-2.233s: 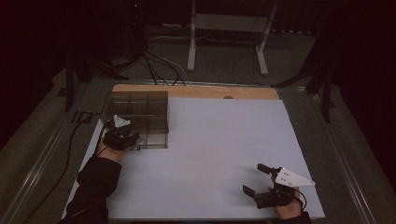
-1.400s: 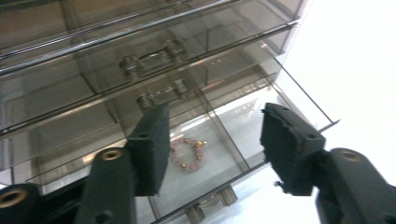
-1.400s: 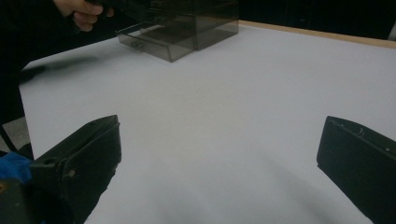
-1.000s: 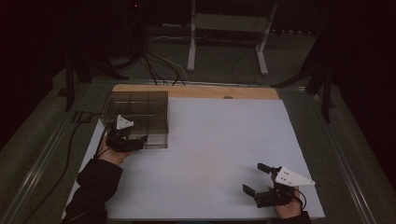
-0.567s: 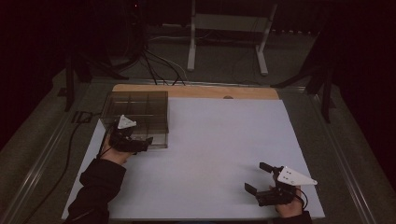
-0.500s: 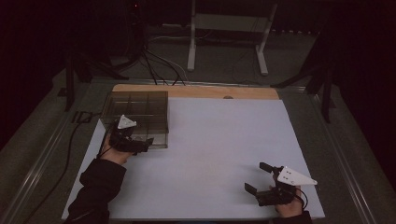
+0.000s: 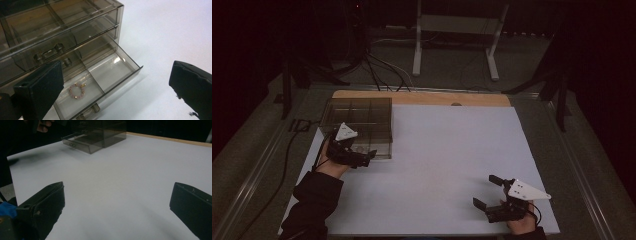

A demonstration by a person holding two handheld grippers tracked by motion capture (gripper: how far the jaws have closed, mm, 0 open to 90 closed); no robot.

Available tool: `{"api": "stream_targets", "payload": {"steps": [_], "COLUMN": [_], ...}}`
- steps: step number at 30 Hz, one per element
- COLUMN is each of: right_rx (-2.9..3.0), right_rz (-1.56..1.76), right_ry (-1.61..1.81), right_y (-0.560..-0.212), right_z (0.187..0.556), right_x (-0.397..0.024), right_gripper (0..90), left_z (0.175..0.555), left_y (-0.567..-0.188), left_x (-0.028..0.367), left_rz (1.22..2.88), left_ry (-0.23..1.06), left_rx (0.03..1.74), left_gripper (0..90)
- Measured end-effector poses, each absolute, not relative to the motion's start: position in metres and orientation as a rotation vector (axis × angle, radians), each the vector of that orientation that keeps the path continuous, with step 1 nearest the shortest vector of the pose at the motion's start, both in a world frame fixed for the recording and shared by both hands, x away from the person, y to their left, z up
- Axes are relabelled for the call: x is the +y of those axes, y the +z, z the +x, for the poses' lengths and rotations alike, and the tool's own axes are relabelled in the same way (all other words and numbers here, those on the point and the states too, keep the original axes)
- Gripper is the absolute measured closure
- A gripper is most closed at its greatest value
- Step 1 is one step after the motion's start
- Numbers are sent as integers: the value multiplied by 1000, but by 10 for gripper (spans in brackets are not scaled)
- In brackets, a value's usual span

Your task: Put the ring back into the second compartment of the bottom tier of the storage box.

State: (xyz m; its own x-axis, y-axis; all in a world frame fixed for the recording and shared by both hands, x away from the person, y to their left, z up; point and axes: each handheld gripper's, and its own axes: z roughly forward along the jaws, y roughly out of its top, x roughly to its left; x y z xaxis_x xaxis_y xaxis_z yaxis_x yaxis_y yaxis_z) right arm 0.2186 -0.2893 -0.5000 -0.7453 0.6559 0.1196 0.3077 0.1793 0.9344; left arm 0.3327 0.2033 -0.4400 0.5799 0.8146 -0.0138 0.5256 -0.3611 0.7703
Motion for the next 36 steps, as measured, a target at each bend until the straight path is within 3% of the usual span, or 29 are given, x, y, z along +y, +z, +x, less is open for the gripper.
{"api": "stream_targets", "payload": {"steps": [7,21,36], "right_rx": [2157,2157,2155], "right_rz": [909,909,915], "right_ry": [1582,1584,1586], "right_y": [-499,-499,-499], "right_z": [218,218,218], "right_x": [-286,-286,-286], "right_gripper": [0,0,0], "left_z": [326,310,297], "left_y": [-432,-424,-454], "left_x": [206,185,164], "left_rz": [1955,1964,2044], "left_ry": [341,372,273], "left_rx": [972,856,733], "left_gripper": [8,9,8]}}
